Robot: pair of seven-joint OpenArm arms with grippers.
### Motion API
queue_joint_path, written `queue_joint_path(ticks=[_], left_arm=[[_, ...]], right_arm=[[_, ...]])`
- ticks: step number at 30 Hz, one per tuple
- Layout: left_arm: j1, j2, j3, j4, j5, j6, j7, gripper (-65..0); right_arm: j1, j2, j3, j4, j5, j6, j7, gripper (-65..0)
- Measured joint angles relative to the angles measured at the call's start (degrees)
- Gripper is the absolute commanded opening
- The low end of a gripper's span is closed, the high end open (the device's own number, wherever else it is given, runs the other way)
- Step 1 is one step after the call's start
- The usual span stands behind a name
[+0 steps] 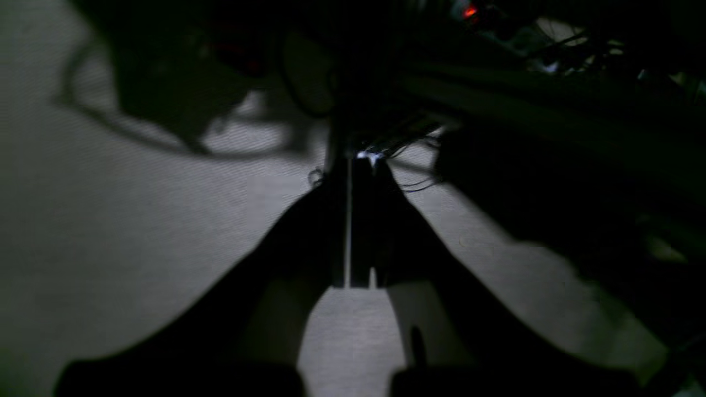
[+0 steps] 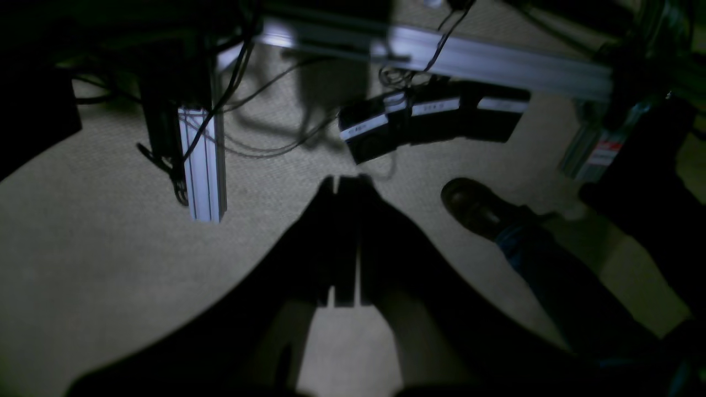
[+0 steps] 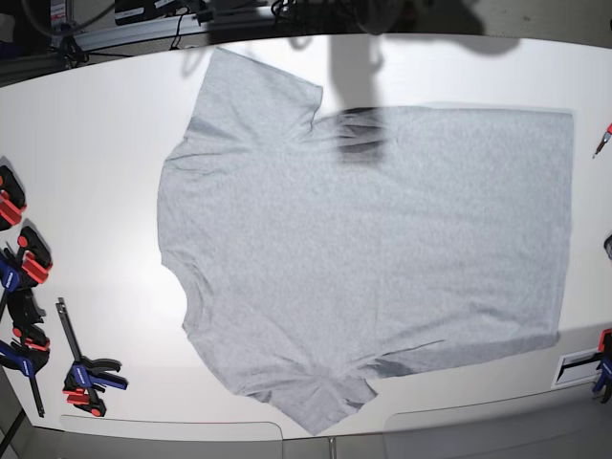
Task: Fold the T-shirt properly
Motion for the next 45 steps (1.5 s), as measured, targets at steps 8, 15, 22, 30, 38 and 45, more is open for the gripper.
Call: queue_joint_path(ticks=[8, 15, 22, 30, 38, 45], left_arm=[[11.72, -2.64, -2.84, 18.12, -0.02, -0.22, -0.02, -65.0], [24.02, -3.3, -11.78, 34.29, 0.17, -0.02, 0.46, -65.0], [34.4, -7.56, -16.9, 54.03, 0.0, -0.04, 0.22, -65.0], [43.74, -9.6, -22.93, 76.41, 0.11, -0.26, 5.92, -65.0], [43.85, -9.57, -30.25, 88.67, -6.19, -16.81, 9.27, -65.0], [39.54, -9.6, -35.76, 88.54, -20.92, -31.74, 22.8, -65.0]], right_arm=[[-14.58, 1.01, 0.0, 20.76, -0.02, -0.02, 9.44, -65.0], [-27.21, 1.01, -0.04, 39.87, 6.21, -0.02, 12.13, -65.0], [-36.2, 1.11, 0.09, 59.36, 6.36, -0.04, 11.54, -65.0], [-40.92, 1.11, 0.2, 82.25, 13.7, -0.15, 4.48, -65.0], [-39.58, 0.61, 2.27, 93.37, 30.51, 10.08, -5.31, -65.0], [-33.81, -5.79, 16.35, 93.46, 59.63, 37.51, -19.3, -65.0]])
